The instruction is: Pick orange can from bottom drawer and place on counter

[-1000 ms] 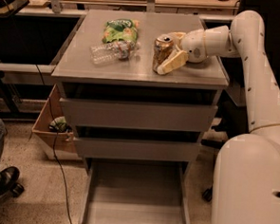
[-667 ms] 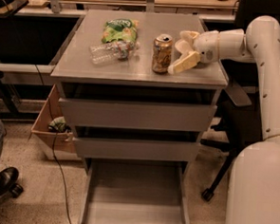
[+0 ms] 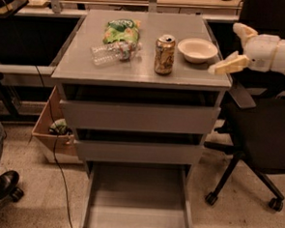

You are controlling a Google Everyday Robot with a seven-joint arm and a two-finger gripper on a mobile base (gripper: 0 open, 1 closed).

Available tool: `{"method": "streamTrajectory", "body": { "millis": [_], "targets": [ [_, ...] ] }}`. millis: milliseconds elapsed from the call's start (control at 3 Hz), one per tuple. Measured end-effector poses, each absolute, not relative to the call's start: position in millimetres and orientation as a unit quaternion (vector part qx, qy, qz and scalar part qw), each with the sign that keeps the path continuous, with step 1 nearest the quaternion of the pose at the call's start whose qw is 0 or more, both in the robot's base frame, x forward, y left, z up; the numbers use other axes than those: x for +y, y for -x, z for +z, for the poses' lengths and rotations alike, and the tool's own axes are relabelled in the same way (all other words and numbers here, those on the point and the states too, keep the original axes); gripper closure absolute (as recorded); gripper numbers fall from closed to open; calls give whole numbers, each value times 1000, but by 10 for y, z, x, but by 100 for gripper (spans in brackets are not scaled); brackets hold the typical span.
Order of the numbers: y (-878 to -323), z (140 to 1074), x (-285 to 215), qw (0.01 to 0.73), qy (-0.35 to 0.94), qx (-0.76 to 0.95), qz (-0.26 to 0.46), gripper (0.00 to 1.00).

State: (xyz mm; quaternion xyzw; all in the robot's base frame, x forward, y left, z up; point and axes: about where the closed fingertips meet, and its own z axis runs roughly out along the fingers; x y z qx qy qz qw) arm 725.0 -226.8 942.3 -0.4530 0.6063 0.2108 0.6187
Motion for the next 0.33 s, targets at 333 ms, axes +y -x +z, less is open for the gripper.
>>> {"method": "streamTrajectory", "body": {
  "millis": [333],
  "targets": [
    [-7088, 9433, -2637, 635, 433, 612, 189, 0]
  ]
}}
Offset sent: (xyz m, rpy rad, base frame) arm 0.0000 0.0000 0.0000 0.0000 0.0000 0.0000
